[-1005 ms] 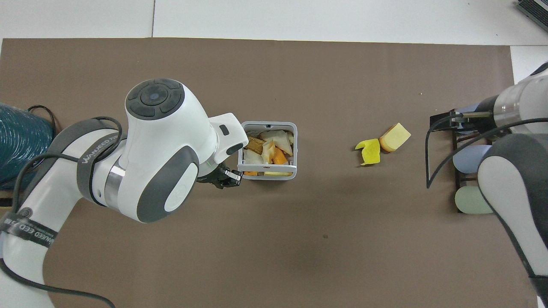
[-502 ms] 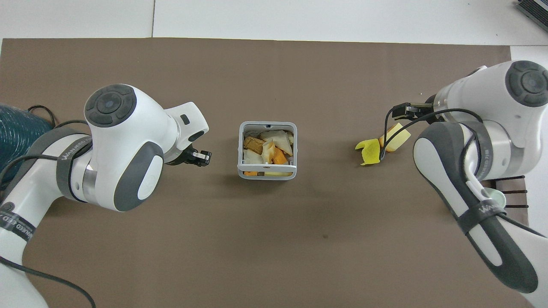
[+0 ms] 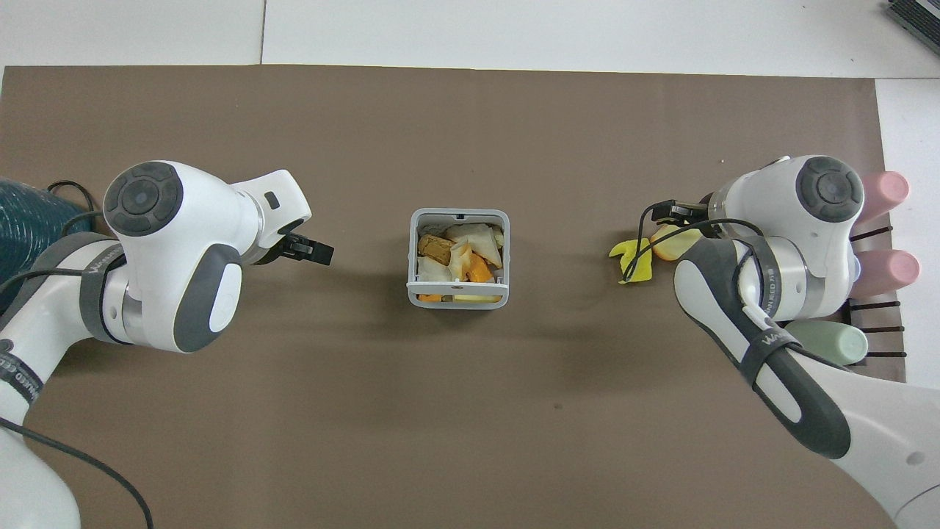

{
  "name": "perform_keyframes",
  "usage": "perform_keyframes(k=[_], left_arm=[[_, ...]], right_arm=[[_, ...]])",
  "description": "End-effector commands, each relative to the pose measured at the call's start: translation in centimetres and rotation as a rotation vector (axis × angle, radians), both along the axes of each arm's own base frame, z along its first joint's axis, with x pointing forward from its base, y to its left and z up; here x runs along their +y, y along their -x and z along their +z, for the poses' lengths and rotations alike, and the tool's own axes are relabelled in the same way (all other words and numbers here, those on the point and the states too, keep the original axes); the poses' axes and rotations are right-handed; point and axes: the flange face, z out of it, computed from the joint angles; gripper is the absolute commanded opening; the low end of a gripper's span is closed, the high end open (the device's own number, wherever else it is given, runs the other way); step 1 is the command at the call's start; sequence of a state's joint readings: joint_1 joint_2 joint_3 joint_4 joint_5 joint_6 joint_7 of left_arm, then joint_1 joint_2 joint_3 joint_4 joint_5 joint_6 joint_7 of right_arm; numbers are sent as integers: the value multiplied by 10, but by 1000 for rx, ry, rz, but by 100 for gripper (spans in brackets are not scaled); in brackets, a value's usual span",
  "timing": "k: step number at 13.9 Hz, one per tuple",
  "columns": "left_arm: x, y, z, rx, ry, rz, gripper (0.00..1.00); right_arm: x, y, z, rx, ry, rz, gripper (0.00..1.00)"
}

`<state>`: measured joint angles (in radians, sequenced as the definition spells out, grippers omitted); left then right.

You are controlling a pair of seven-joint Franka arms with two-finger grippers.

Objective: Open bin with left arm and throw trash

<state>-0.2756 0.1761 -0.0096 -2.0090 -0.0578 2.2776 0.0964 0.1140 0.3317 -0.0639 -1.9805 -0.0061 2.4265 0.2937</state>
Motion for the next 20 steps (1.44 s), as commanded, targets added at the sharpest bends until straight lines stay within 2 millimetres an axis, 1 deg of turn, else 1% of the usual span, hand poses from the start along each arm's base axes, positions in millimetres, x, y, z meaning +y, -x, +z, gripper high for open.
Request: perform_keyframes(k=[1,2,3,4,5,6,7,8,9,10,11,12,13,14,15,16,17,18,20], left_arm=[[24,-13,-18,-45,-29,-51,100],[34,-17,-25,-46,-35,-50,100],[41,-21,-37,-51,-48,-82,100],[51,-26,-44,-69,-56,-115,100],[65,-30,-52,-69,-60,-128,100],[73,-33,-59,-76,-64,-153,100],[81,-34,-63,-83,-67,-167,100],[83,-30,-68,-77,-69,-181,100],[84,-23,-74,-61,-72,-194,100],[83,-19,-78,-51,-74,-217,97],[84,-15,-81,-42,-77,-246,63],[84,-14,-82,-38,-79,-265,27],[85,-14,-82,-38,-80,-265,3],[85,-14,-81,-39,-80,-267,0],[84,-16,-80,-41,-79,-268,0],[82,-17,-78,-44,-79,-271,0],[80,-20,-74,-50,-79,-272,0],[80,-23,-70,-52,-78,-271,0],[77,-30,-56,-52,-78,-275,0]], right_arm=[[-1,9,-12,7,-16,-35,100],[-3,10,-15,13,-15,-31,81],[-3,11,-19,20,-14,-25,44],[-3,11,-21,24,-14,-37,0],[-1,10,-20,28,-21,-78,0],[4,8,-17,34,-23,-97,0],[8,6,-9,42,-23,-97,0],[12,3,7,57,-23,-94,0],[18,-3,33,68,-23,-92,0],[22,-6,53,77,-25,-98,0],[36,-4,78,72,-39,-92,0],[54,2,99,57,-74,-99,0],[69,7,113,52,-125,-117,0],[88,12,123,64,-178,-126,0],[102,15,131,82,-240,-161,0],[118,16,140,100,-317,-232,0],[132,17,144,113,-378,-299,0],[153,20,147,122,-427,-347,0],[200,30,148,103,-468,-434,0]])
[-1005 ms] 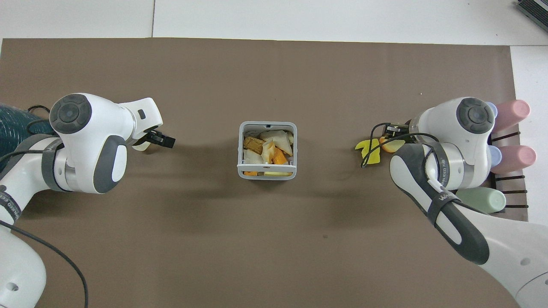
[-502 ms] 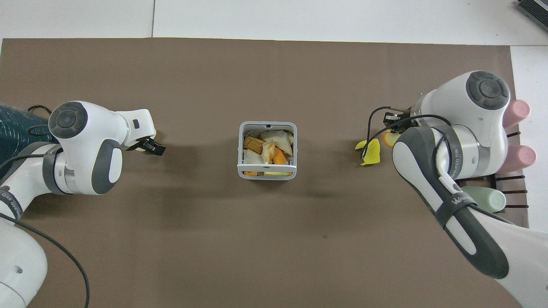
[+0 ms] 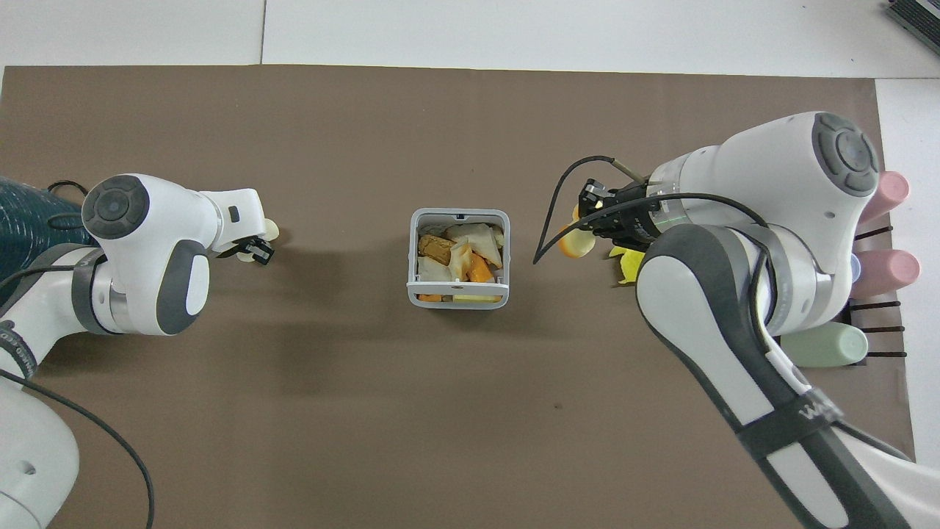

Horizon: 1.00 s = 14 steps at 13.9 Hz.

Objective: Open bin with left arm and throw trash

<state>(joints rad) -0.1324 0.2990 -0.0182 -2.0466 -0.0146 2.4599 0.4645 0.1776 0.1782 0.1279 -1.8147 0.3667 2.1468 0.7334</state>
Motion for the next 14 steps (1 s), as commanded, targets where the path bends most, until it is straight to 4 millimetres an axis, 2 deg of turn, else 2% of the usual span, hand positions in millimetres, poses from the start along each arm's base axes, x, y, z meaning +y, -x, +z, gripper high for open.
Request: perform_keyframes(k=[1,3,5,6,7,8,9,10,11,14], left_arm=[[-3,-7,24,-3,-16,-23,0],[-10,-14,45,-22,-8,-27,0],[-22,-20,65,-45,4,-36,0],[-29,-22,71,-43,20,-34,0],[-32,-23,78,-38,51,-18,0],[-46,-22,87,-34,95,-13,0],[-59,-21,97,-30,127,-16,0],[-66,-24,108,-32,156,-12,0],[-77,-25,117,-25,191,-9,0],[-106,-21,124,-16,265,-8,0]], right_arm=[[56,10,-5,9,-57,-127,0],[90,19,-19,-3,-76,-173,0],[102,24,-35,-3,-74,-178,0],[102,23,-41,-6,-73,-182,10],[103,23,-44,-10,-74,-185,36],[103,23,-44,-13,-75,-186,73],[106,24,-44,-13,-75,-182,100],[117,30,-43,-13,-75,-164,100],[118,30,-42,-18,-78,-163,100],[120,28,-36,-27,-84,-162,100]])
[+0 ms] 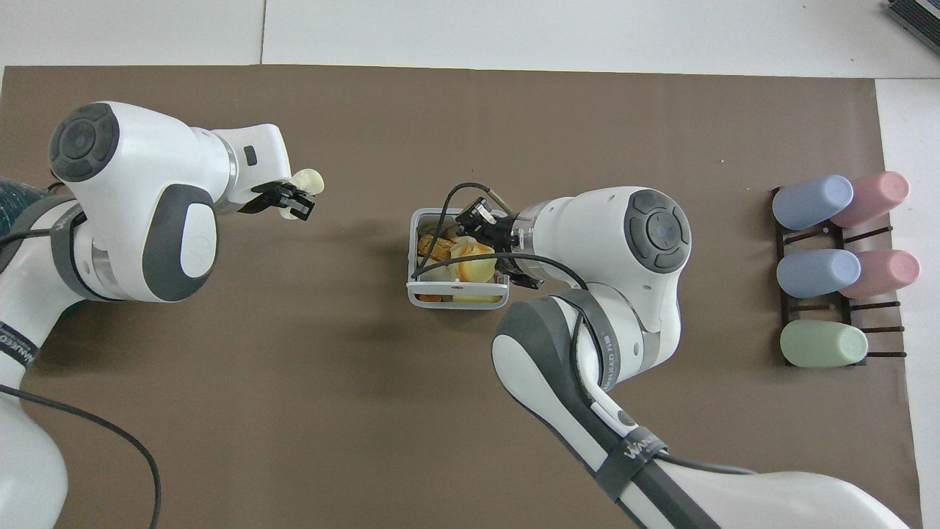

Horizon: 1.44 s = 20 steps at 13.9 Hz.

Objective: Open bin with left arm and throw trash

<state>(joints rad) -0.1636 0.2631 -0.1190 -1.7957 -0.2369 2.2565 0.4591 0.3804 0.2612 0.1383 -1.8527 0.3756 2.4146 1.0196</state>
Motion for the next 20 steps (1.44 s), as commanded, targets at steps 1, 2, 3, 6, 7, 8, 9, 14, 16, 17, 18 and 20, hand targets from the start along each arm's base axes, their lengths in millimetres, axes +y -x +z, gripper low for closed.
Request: perform_keyframes(k=[1,2,3,6,7,8,9,14,16,17,18,20], left_arm=[[-23,5,5,18,34,-2,0],[-30,8,5,25,40,16,0],[-37,10,5,35,45,35,0],[-45,8,14,34,77,63,0],[-45,8,14,37,84,66,0],[-46,8,16,38,96,69,0],[-48,8,17,45,120,81,0],[-108,32,20,93,196,90,0],[-144,52,19,128,203,124,0],[-159,60,20,129,212,148,17],[-166,65,18,137,213,160,99],[-173,70,18,141,207,153,100]], right_arm=[[0,-1,12,-18,-24,-13,100],[-2,-1,17,-26,-19,-8,100],[-4,-2,20,-31,-18,-7,100],[-5,-6,28,-44,-25,-12,100],[-5,-6,28,-46,-24,-10,100],[-10,-8,30,-51,-16,-6,100],[-20,-10,35,-69,19,14,100],[-138,-34,42,-126,250,280,100],[-187,-36,19,-135,293,419,100],[-200,-32,0,-134,307,500,100],[-213,-29,-12,-134,316,557,100],[-235,-23,-42,-145,329,744,100]])
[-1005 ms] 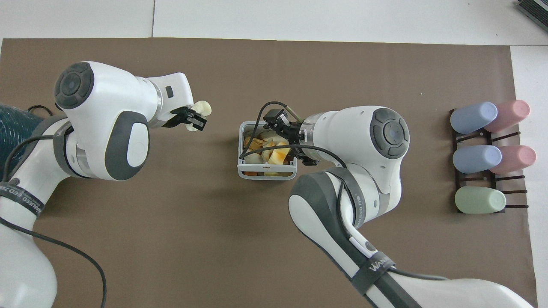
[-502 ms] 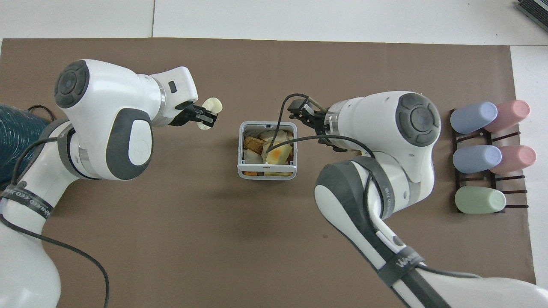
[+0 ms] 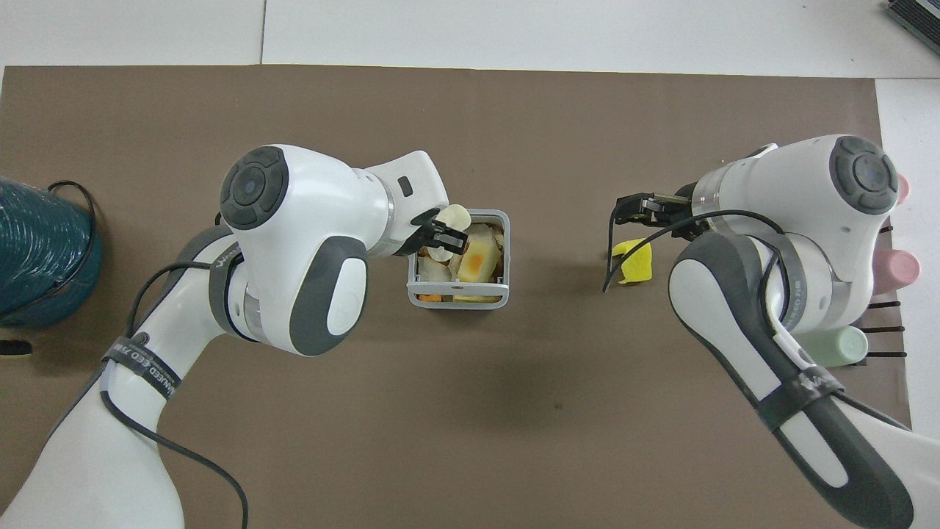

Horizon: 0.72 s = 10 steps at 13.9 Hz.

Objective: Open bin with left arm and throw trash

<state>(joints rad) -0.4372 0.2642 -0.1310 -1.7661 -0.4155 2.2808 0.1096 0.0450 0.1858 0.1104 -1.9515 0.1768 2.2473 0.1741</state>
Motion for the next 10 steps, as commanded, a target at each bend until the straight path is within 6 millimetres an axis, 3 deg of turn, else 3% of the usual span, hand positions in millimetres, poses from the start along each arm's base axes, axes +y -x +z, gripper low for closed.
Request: perform_keyframes(k=[1,4,9,10], left_arm=[[2,1,0,3,1,22,100],[11,2,-7,25,-17,25,100],[17,3,-11,41,-30,27,100],[24,1,-8,49,-39,30,100]], right_arm=[[-24,14,-36,-7,40,209,100],[-25,31,-82,-52,59,225,100],[-24,30,-103,-50,57,217,100],[-22,30,-105,-46,55,217,93]])
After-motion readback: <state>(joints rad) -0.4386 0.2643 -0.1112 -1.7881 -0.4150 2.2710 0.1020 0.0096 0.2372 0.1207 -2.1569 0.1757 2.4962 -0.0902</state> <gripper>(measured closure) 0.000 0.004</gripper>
